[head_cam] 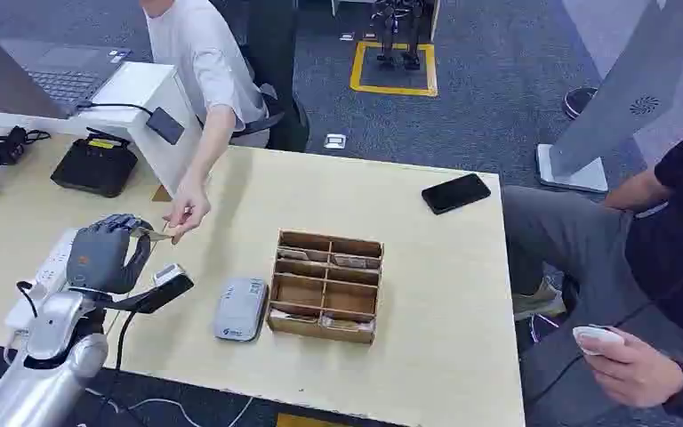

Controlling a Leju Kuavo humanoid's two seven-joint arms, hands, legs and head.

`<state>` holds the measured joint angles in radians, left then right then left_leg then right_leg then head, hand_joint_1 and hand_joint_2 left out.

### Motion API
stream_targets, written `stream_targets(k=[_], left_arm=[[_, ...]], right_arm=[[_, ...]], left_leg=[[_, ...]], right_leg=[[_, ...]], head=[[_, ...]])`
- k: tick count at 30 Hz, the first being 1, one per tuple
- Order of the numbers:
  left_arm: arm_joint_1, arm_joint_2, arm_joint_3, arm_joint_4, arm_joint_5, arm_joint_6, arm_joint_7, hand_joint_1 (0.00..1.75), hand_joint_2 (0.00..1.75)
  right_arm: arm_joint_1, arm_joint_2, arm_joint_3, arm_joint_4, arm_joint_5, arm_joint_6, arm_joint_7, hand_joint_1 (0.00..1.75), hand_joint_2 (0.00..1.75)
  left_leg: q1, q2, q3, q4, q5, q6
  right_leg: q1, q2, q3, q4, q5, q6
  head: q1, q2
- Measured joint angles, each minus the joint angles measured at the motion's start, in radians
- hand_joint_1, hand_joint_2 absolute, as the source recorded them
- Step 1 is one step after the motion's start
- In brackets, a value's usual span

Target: Pass the card to the sensor for recognition and then transmit it.

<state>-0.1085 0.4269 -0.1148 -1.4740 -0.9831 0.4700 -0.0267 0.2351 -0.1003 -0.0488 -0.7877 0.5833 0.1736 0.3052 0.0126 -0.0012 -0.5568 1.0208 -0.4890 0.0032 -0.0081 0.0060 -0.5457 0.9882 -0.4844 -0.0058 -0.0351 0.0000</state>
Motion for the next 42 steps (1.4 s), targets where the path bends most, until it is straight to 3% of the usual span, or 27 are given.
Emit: stream_targets(k=[13,18,21,25,28,30,34,42], left_arm=[[0.000,0.000,0.000,0.000,0.011,0.000,-0.009,1.75,1.75],[0.017,-0.005,0.002,-0.018,0.170,0.027,-0.139,1.75,1.75],[0.023,-0.033,0.017,-0.045,0.388,-0.056,-0.161,1.75,1.75],[0.016,-0.095,0.038,-0.074,0.705,-0.255,-0.053,1.75,1.75],[0.007,-0.125,0.048,-0.086,0.825,-0.290,0.001,1.75,1.75],[-0.002,-0.135,0.048,-0.093,0.892,-0.315,0.069,1.75,1.75],[-0.007,-0.141,0.043,-0.094,0.968,-0.327,0.121,1.75,1.75],[-0.017,-0.144,0.040,-0.094,0.980,-0.327,0.129,1.75,1.75]], right_arm=[[0.002,-0.004,0.015,-0.003,-0.019,-0.005,0.005,0.00,0.00],[0.002,-0.016,0.044,-0.002,-0.054,-0.023,0.004,0.00,0.00],[0.002,-0.020,0.059,-0.002,-0.080,-0.036,0.008,0.00,0.00],[0.017,-0.020,0.068,-0.011,-0.117,-0.062,0.031,0.00,0.00],[0.031,-0.021,0.069,-0.022,-0.130,-0.086,0.034,0.00,0.00],[0.032,-0.023,0.070,-0.026,-0.144,-0.093,0.042,0.00,0.00],[0.028,-0.024,0.073,-0.022,-0.163,-0.111,0.039,0.00,0.00],[0.021,-0.025,0.077,-0.013,-0.166,-0.113,0.039,0.00,0.00]], left_leg=[[0.000,0.000,0.000,0.000,0.000,0.000],[0.000,0.000,0.000,0.000,0.000,0.000],[0.000,-0.001,0.000,0.000,0.000,0.000],[0.000,-0.001,0.000,0.000,0.000,0.000],[0.000,0.000,0.000,0.000,0.000,0.000],[0.000,0.000,0.000,0.000,0.000,0.000],[0.000,0.000,0.000,0.000,0.000,0.000],[0.000,0.000,0.000,0.000,0.000,0.000]], right_leg=[[0.000,0.000,0.000,0.000,0.000,0.000],[0.000,0.000,0.000,0.000,0.000,0.000],[0.000,0.000,0.000,0.000,0.000,0.000],[0.000,-0.001,0.000,0.000,0.000,0.000],[0.000,0.000,0.000,0.000,0.001,0.000],[0.000,0.000,0.000,0.000,0.001,0.000],[0.000,0.000,0.000,0.000,0.001,0.000],[0.000,0.000,0.000,0.000,0.001,0.000]], head=[[0.000,0.000],[0.000,0.000],[0.000,0.000],[0.000,0.000],[0.000,0.000],[0.000,0.000],[0.000,0.000],[0.000,0.000]])
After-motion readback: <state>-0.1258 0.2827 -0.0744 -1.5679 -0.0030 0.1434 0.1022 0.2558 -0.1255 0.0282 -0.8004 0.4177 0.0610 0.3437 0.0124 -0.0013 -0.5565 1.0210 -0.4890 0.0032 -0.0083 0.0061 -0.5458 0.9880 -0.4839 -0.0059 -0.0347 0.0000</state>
